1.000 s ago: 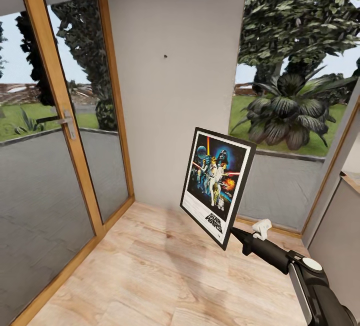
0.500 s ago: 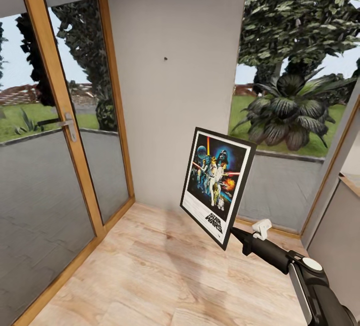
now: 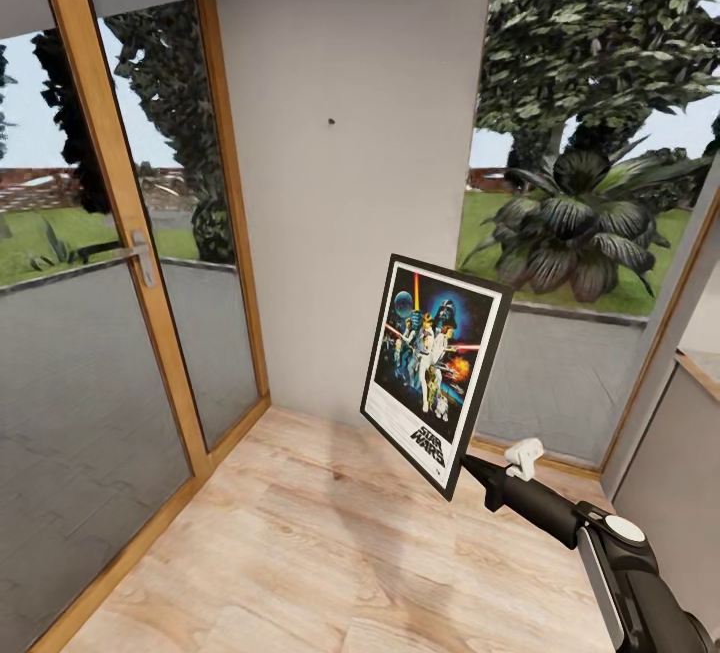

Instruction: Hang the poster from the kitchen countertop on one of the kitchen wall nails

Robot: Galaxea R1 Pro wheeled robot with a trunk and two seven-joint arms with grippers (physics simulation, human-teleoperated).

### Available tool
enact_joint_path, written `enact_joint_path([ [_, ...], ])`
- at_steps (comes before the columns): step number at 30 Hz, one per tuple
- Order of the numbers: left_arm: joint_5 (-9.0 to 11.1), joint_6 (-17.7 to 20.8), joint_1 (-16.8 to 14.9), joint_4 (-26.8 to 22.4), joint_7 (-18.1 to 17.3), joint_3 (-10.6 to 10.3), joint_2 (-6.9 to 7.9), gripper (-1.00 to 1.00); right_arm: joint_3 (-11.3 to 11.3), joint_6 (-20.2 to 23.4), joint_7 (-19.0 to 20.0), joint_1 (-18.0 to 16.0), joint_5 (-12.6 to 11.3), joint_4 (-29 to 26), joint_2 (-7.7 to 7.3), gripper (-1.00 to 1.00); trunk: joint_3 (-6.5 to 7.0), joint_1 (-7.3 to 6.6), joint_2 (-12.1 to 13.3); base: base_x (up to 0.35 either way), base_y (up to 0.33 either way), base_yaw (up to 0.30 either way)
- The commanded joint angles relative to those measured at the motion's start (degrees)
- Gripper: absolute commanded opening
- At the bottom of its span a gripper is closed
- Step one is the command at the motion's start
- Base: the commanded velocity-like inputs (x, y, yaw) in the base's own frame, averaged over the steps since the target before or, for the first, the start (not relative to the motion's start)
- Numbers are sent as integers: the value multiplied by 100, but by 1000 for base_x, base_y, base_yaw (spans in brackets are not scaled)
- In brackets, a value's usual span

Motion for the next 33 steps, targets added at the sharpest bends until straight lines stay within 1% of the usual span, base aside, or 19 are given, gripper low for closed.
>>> enact_joint_path([
  [1, -3, -9, 1, -6, -3, 6, -1, 100, -9, 58, 40, -5, -20, -4, 2, -100, 11, -21, 35, 0, 0, 0],
  [33, -3, -9, 1, -6, -3, 6, -1, 100, -9, 60, 31, -5, -16, -5, 2, -100, 585, -724, 1318, 0, 0, 0],
])
